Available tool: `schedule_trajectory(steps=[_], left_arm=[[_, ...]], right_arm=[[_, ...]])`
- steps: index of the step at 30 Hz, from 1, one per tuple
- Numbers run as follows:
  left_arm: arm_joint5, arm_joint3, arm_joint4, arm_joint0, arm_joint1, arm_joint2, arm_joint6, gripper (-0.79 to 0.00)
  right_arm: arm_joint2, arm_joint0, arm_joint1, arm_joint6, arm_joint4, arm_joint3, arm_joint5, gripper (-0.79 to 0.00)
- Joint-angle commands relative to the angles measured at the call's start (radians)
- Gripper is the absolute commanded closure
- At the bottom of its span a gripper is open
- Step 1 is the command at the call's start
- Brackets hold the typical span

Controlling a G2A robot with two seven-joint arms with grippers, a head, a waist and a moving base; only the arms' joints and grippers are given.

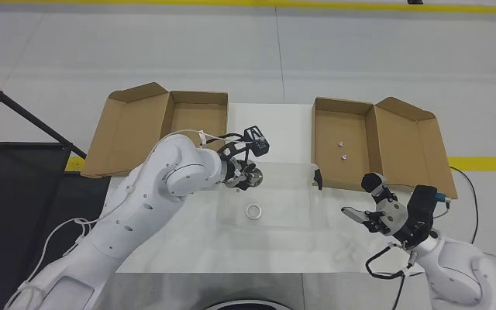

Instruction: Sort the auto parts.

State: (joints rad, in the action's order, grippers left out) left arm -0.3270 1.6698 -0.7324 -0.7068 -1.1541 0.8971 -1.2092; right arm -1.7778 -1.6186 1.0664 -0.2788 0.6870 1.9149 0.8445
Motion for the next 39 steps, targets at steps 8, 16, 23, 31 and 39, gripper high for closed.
schedule_trajectory(steps=[8,16,23,31,39], left_arm=[[0.026,-0.027,0.092,-0.02,-0.004,0.05,0.186,0.0],[-0.105,-0.065,0.341,-0.068,0.001,0.171,0.418,0.0],[-0.346,-0.146,0.636,-0.105,-0.002,0.221,0.562,0.0],[-0.535,-0.247,0.847,-0.077,-0.008,0.211,0.558,0.0],[-0.521,-0.26,0.806,-0.061,-0.01,0.213,0.586,0.0]], right_arm=[[0.0,0.0,0.0,0.0,0.0,0.0,0.0,-0.785],[0.0,0.0,0.0,0.0,0.0,0.0,0.0,-0.785],[0.0,0.0,0.0,0.0,0.0,0.0,0.0,-0.785],[0.0,0.0,0.0,0.0,0.0,0.0,0.0,-0.785],[0.0,0.0,0.0,0.0,0.0,0.0,0.0,-0.785]])
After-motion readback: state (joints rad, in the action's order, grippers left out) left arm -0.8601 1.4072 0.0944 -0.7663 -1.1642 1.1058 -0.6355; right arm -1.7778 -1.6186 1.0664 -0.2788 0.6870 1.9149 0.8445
